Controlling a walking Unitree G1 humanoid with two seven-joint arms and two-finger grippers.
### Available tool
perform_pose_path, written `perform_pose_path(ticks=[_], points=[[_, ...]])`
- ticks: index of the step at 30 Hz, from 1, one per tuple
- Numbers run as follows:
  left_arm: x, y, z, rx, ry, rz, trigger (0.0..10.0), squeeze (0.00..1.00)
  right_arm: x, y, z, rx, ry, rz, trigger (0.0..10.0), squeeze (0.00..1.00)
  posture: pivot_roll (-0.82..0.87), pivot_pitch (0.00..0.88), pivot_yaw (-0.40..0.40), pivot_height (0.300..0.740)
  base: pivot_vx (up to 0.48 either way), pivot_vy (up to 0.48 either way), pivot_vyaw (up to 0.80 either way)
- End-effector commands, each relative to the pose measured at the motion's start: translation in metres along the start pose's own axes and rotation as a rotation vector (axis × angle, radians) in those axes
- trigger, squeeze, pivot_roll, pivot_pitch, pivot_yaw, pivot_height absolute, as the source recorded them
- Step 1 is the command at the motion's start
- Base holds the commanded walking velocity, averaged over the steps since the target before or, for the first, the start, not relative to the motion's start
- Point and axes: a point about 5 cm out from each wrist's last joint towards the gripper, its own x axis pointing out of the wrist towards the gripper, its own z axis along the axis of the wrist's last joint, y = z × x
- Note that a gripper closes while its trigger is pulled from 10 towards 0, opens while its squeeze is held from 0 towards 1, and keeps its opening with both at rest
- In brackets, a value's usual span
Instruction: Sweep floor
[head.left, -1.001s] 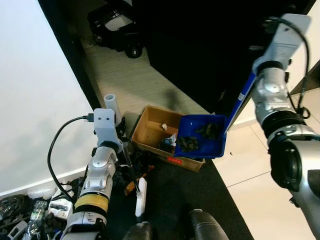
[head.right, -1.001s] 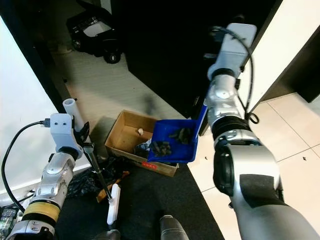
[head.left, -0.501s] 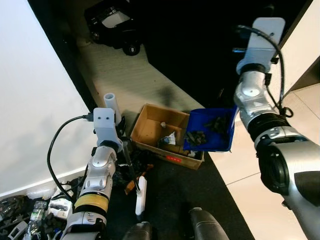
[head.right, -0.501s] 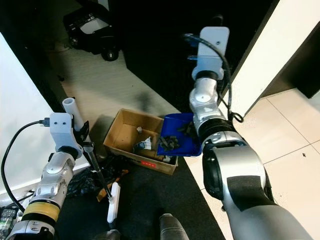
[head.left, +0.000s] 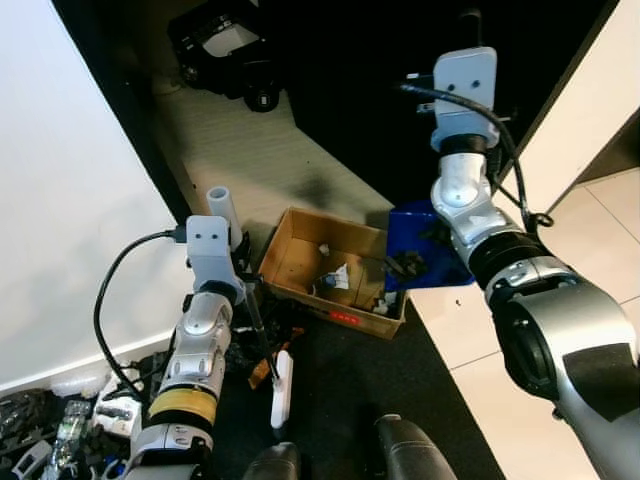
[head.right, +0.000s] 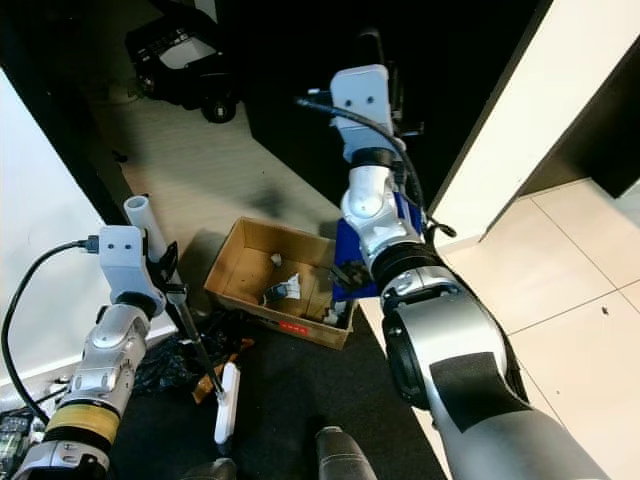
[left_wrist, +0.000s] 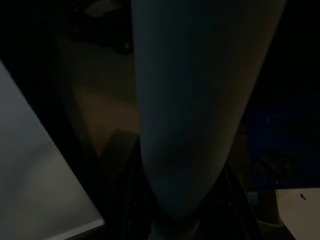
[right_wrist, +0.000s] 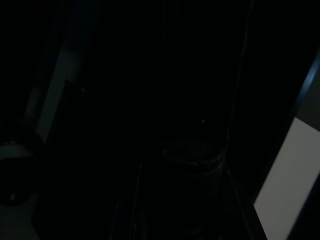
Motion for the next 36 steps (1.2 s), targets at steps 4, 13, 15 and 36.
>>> perform_pose_path(ticks=[4, 13, 15, 36], points=[[-0.002, 0.0, 0.002, 0.003, -0.015, 0.007, 10.0, 0.0, 0.001, 0.008, 0.014, -0.005, -0.101, 0.022, 10.0, 0.0, 0.01, 0.134, -0.065, 0.74, 0.0, 0.0, 0.0], [-0.003, 0.0, 0.002, 0.001, -0.016, 0.007, 10.0, 0.0, -0.01, 0.028, 0.025, -0.078, -0.249, 0.151, 10.0, 0.0, 0.01, 0.134, -0.065, 0.74, 0.0, 0.0, 0.0], [-0.003, 0.0, 0.002, 0.002, -0.015, 0.007, 10.0, 0.0, -0.015, 0.033, 0.026, -0.084, -0.277, 0.185, 10.0, 0.0, 0.01, 0.134, -0.066, 0.74, 0.0, 0.0, 0.0], [-0.001, 0.0, 0.003, 0.003, -0.017, 0.01, 10.0, 0.0, -0.005, 0.014, 0.016, 0.016, -0.134, 0.062, 10.0, 0.0, 0.03, 0.118, -0.074, 0.74, 0.0, 0.0, 0.0]])
